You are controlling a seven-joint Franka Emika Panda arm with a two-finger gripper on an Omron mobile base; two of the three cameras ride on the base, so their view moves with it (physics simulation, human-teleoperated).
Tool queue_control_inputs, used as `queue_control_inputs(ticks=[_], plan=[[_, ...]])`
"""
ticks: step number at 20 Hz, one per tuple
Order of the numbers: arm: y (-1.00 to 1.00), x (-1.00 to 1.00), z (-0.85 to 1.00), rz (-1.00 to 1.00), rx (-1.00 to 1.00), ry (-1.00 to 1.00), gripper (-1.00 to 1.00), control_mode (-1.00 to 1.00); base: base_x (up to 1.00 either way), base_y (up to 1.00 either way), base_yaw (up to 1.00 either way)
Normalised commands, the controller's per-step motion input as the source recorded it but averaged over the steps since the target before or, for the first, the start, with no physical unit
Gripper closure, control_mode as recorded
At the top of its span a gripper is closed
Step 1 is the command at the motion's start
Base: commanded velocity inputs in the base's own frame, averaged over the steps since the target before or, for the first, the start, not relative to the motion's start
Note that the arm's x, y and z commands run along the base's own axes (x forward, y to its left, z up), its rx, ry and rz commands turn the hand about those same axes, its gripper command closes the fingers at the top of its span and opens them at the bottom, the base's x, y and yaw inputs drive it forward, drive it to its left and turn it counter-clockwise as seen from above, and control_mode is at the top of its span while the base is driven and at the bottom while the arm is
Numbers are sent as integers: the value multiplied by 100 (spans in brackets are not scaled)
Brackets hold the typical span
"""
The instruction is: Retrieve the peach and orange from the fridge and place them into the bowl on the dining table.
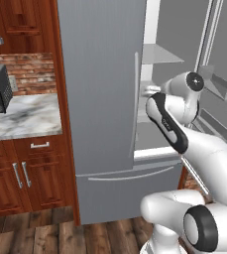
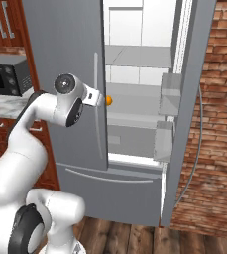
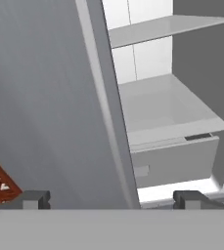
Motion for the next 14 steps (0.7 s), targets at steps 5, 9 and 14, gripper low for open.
queue_control_inputs(ticks=[5,9,14], plan=[[7,48,0,2,0,1,-100,-100,0,0,0],[6,58,0,1,0,10,-100,-100,0,0,0],[0,64,-6,3,0,6,-100,-100,0,0,0]])
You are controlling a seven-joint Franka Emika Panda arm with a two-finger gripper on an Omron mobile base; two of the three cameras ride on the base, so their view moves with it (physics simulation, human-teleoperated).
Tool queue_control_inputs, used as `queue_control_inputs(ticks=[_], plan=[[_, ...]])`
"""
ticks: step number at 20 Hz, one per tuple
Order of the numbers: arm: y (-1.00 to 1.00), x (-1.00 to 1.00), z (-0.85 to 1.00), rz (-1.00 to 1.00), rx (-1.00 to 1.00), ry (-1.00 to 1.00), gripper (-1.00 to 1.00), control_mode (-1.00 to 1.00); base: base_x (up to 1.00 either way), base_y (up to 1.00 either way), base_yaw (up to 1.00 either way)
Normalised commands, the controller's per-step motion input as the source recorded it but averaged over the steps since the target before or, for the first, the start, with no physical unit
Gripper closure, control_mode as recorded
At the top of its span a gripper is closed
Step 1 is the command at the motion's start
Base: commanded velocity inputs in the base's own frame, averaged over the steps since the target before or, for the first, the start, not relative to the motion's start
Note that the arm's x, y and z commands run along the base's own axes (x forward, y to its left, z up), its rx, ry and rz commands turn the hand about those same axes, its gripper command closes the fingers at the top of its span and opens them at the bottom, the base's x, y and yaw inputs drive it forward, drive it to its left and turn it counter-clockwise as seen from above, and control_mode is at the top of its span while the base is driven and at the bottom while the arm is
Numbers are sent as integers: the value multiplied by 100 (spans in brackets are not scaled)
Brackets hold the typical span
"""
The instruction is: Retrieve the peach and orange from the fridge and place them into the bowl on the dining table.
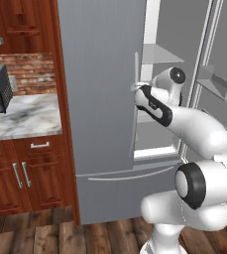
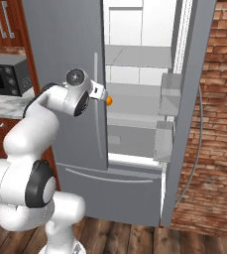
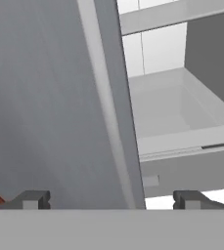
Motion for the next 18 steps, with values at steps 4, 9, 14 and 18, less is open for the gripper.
queue_control_inputs(ticks=[4,9,14,18], plan=[[0,60,-22,5,0,0,-100,-100,0,0,0],[0,58,-26,5,0,0,-100,-100,0,0,0],[0,55,-13,3,0,0,-100,-100,0,0,0],[0,58,-10,2,0,0,-100,-100,0,0,0]])
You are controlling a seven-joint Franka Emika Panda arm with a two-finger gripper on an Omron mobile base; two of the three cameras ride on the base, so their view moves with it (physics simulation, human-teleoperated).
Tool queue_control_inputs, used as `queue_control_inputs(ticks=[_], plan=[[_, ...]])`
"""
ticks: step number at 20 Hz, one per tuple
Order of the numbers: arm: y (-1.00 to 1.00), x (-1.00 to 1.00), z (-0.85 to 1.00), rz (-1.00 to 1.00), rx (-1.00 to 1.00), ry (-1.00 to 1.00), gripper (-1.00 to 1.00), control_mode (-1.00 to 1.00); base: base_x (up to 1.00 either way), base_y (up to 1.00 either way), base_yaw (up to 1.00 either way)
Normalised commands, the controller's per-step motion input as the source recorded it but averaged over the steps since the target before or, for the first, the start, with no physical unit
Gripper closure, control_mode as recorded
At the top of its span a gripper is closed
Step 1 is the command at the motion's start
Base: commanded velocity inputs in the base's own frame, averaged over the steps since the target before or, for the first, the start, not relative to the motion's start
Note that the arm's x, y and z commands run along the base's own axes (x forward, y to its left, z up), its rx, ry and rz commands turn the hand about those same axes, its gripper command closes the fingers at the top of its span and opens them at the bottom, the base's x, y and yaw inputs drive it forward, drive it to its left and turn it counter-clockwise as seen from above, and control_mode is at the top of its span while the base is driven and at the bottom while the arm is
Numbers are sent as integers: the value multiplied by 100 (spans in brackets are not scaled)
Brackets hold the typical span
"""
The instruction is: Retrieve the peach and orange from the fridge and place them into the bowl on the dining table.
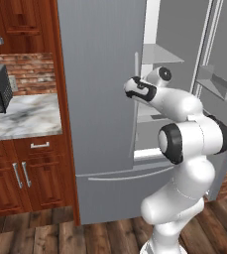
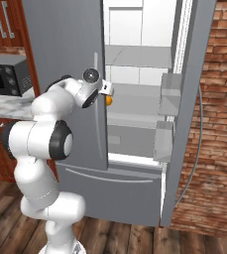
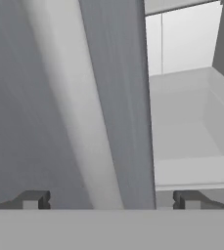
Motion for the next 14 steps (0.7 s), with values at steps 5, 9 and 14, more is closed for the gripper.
queue_control_inputs(ticks=[5,9,14], plan=[[0,61,-13,1,0,0,-100,-100,0,0,0],[0,57,-16,0,0,0,100,-100,0,0,0],[5,47,-7,0,0,0,100,-100,0,0,0]])
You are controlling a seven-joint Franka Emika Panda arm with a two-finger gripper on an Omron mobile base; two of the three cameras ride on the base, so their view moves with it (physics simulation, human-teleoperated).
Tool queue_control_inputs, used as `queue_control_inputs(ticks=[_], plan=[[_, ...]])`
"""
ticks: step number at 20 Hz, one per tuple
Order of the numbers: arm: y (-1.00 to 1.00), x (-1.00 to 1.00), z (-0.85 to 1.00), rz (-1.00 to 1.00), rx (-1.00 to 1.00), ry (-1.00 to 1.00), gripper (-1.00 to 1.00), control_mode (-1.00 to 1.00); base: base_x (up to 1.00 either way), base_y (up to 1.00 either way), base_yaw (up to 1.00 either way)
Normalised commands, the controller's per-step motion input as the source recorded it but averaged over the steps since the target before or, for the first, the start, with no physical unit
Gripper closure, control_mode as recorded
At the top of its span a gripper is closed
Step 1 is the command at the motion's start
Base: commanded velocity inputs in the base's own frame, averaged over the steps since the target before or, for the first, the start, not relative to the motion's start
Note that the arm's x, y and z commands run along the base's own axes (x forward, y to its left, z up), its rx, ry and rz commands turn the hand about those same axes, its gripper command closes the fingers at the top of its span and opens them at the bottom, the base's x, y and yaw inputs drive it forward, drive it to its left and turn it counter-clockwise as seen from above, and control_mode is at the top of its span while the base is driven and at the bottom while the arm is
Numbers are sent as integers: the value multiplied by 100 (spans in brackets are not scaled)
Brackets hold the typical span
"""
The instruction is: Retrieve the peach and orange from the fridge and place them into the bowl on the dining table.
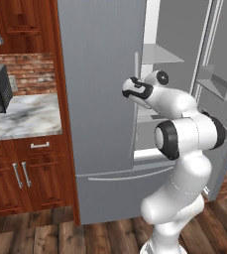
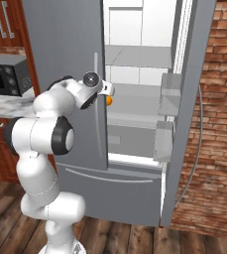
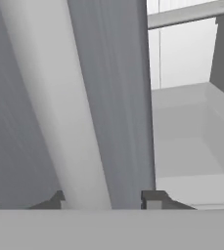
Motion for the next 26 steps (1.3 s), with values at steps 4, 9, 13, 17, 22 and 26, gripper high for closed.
queue_control_inputs(ticks=[4,9,13,17,22,26], plan=[[10,24,0,0,0,14,100,-100,0,0,0],[44,-32,0,3,-2,39,100,-100,0,0,0],[51,-100,0,8,0,29,100,-100,0,0,0],[63,-100,0,8,0,18,100,-100,0,0,0],[82,-100,-3,10,0,-1,100,-100,0,0,0],[88,-100,-4,8,0,-8,100,-100,0,0,0]])
